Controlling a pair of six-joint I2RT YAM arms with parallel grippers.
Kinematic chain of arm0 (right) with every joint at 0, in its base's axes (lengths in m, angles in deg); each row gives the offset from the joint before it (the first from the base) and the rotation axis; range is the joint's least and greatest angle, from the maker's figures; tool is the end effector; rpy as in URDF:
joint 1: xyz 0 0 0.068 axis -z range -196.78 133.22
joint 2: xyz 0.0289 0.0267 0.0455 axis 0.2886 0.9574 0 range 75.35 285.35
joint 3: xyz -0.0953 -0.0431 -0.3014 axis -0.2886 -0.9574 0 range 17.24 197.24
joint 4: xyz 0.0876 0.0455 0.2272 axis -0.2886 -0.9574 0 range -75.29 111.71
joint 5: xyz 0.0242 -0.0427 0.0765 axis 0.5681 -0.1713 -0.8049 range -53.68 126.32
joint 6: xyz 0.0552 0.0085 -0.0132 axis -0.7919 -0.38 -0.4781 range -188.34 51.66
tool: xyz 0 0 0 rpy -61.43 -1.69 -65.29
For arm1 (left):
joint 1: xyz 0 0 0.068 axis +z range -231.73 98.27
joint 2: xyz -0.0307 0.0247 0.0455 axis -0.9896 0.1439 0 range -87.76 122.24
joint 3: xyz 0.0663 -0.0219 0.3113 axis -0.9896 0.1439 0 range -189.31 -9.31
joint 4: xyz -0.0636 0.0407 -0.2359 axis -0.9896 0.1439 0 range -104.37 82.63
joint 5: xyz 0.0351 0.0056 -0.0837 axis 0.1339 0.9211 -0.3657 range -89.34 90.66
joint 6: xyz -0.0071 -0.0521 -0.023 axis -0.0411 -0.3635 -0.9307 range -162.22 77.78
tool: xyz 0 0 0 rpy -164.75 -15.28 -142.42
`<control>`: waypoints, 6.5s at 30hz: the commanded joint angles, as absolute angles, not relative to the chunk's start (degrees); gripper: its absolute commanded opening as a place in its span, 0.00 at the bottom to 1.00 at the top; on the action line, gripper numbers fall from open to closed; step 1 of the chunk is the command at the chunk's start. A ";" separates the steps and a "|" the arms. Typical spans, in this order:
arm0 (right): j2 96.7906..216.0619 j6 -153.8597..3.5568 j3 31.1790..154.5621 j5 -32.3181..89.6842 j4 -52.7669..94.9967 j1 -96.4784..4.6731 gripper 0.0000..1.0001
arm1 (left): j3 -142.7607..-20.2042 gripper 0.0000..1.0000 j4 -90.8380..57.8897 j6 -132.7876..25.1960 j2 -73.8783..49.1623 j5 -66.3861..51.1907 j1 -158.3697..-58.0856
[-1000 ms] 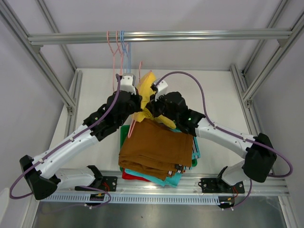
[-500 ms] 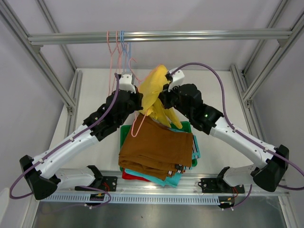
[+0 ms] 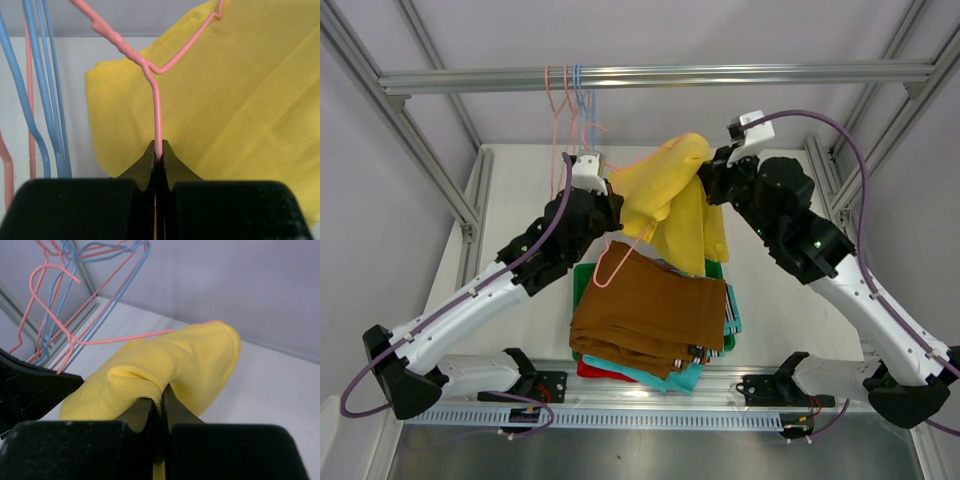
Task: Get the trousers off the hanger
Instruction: Remove the trousers from the hanger, then place the trousers in the bin, then place the hanger at the clothesline.
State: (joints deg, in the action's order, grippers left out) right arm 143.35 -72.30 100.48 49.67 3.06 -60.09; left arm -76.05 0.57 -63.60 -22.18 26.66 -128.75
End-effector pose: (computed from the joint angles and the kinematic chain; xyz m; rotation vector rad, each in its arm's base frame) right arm 0.1686 0.1462 0.5140 -0.3814 1.6024 0.4431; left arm 0.1682 -0.1544 0.4353 0.0808 1.8069 -0.4449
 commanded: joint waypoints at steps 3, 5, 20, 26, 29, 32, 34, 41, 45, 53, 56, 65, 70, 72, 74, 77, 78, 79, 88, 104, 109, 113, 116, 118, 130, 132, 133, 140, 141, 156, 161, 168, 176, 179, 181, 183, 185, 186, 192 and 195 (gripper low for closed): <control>136.79 -69.57 106.88 55.92 10.55 -57.29 0.00 | -77.96 0.01 2.06 -62.17 -21.85 25.71 -129.19; 135.73 -69.04 106.97 56.10 9.50 -56.94 0.00 | -78.04 0.00 2.07 -62.17 -21.67 25.71 -129.19; 127.47 -64.30 112.25 62.16 1.76 -55.89 0.00 | -77.87 0.00 2.24 -62.08 -16.84 25.45 -129.98; 126.15 -63.77 111.89 63.92 1.93 -55.89 0.00 | -77.78 0.00 1.54 -59.09 -14.03 28.78 -134.19; 125.97 -63.59 111.98 64.36 1.93 -55.89 0.00 | -78.04 0.00 1.71 -58.83 -12.45 28.97 -135.43; 126.06 -63.15 111.98 65.06 2.28 -55.89 0.00 | -78.31 0.00 1.37 -57.78 -10.86 29.75 -136.92; 126.23 -62.63 112.33 65.59 2.37 -55.89 0.00 | -78.05 0.01 0.23 -54.97 -9.46 32.37 -139.03; 126.85 -61.31 115.05 66.21 1.59 -55.89 0.00 | -77.78 0.01 -3.82 -46.53 -5.24 38.01 -142.11; 127.29 -61.66 116.46 65.94 0.97 -55.97 0.00 | -77.25 0.00 -6.63 -42.31 -3.04 41.53 -145.26; 125.62 -63.15 114.27 63.05 -1.58 -55.97 0.00 | -79.44 0.01 -4.19 -41.77 -1.10 45.22 -145.10; 122.64 -63.85 110.50 59.62 -2.63 -55.89 0.00 | -82.17 0.00 0.30 -45.89 -2.59 44.87 -141.59; 111.04 -65.61 96.17 52.84 -4.65 -55.89 0.00 | -83.49 0.01 2.68 -46.44 -10.85 44.61 -131.22; 108.04 -67.36 90.99 52.41 -4.84 -56.06 0.00 | -84.11 0.01 3.73 -47.49 -11.47 43.38 -130.16; 107.51 -68.07 86.77 50.14 -2.91 -55.97 0.00 | -84.02 0.01 3.56 -47.75 -12.09 42.41 -130.07; 107.95 -70.53 84.05 48.46 -0.63 -55.98 0.00 | -83.93 0.01 3.74 -48.02 -12.35 41.71 -130.07; 109.35 -74.13 78.60 43.10 4.46 -55.97 0.00 | -83.05 0.01 3.12 -47.84 -13.32 41.01 -130.07; 110.66 -75.01 76.84 41.61 5.53 -56.06 0.00 | -82.79 0.00 2.95 -47.84 -13.49 40.92 -130.07; 111.46 -76.50 76.30 38.99 6.58 -56.06 0.00 | -82.70 0.00 2.86 -47.84 -13.93 41.00 -130.07; 118.31 -80.12 74.80 35.96 15.99 -67.29 0.00 | -82.61 0.00 2.94 -48.63 -16.66 39.51 -128.66; 145.21 -78.88 72.26 48.90 30.84 -91.48 0.00 | -82.09 0.00 2.51 -48.72 -19.74 38.28 -126.90; 151.88 -79.32 74.62 48.80 29.73 -94.64 0.39 | -81.91 0.01 2.77 -49.16 -19.82 36.96 -126.90; 152.95 -77.65 77.44 53.81 25.06 -98.60 0.79 | -81.91 0.01 2.77 -49.34 -18.95 36.00 -126.90; 151.29 -78.62 80.59 51.71 21.89 -100.44 0.89 | -81.82 0.00 2.94 -49.42 -18.60 35.82 -126.90; 149.88 -78.88 82.35 49.51 18.74 -102.37 0.91 | -81.91 0.00 3.12 -49.60 -18.33 35.56 -126.90; 130.02 -74.14 77.90 63.12 14.33 -100.37 0.86 | -81.82 0.01 3.29 -49.77 -19.47 34.85 -126.90; 129.31 -75.71 75.78 63.22 14.15 -96.69 0.85 | -81.91 0.01 3.30 -49.86 -19.56 34.68 -126.90; 129.40 -76.33 73.42 62.78 14.50 -95.62 0.85 | -82.00 0.01 3.30 -49.86 -19.65 34.50 -126.90; 133.44 -84.76 59.19 58.83 21.00 -91.22 0.84 | -81.91 0.00 3.56 -50.21 -20.00 33.54 -126.99; 133.70 -87.30 57.59 57.87 23.70 -91.31 0.84 | -81.91 0.01 3.56 -50.30 -19.91 33.45 -126.99; 124.83 -81.61 69.18 67.78 14.58 -94.73 0.90 | -81.39 0.01 2.51 -48.90 -21.84 31.07 -128.04; 121.84 -81.34 69.53 74.02 21.00 -93.33 0.87 | -81.38 0.01 2.42 -48.46 -23.07 30.72 -129.71; 122.98 -89.60 68.66 67.99 30.65 -82.71 0.81 | -81.56 0.00 2.33 -48.72 -25.45 30.20 -131.65; 126.50 -95.23 68.21 57.25 39.72 -75.94 0.79 | -81.73 0.01 2.94 -49.33 -25.71 29.14 -132.70; 127.11 -96.46 68.04 53.48 42.71 -74.87 0.77 | -81.82 0.01 3.12 -49.60 -25.71 28.88 -132.97; 127.55 -96.81 67.86 52.06 44.38 -74.17 0.75 | -81.82 0.01 3.12 -49.60 -25.71 28.88 -133.14; 127.90 -97.43 67.60 50.92 45.87 -73.64 0.75 | -81.82 0.01 3.12 -49.60 -25.89 28.79 -133.32; 128.52 -98.04 67.07 50.83 47.28 -73.20 0.75 | -81.91 0.00 3.12 -49.69 -25.98 28.79 -133.58; 128.78 -98.39 67.07 50.22 47.72 -72.85 0.74 | -81.82 0.00 3.12 -49.60 -26.06 28.61 -133.58; 133.00 -100.33 68.03 48.10 50.10 -69.87 0.69 | -81.65 0.01 3.03 -49.77 -26.15 28.35 -133.85; 134.67 -101.03 67.86 48.28 50.63 -68.55 0.46 | -81.82 0.01 3.12 -49.95 -26.42 27.91 -134.29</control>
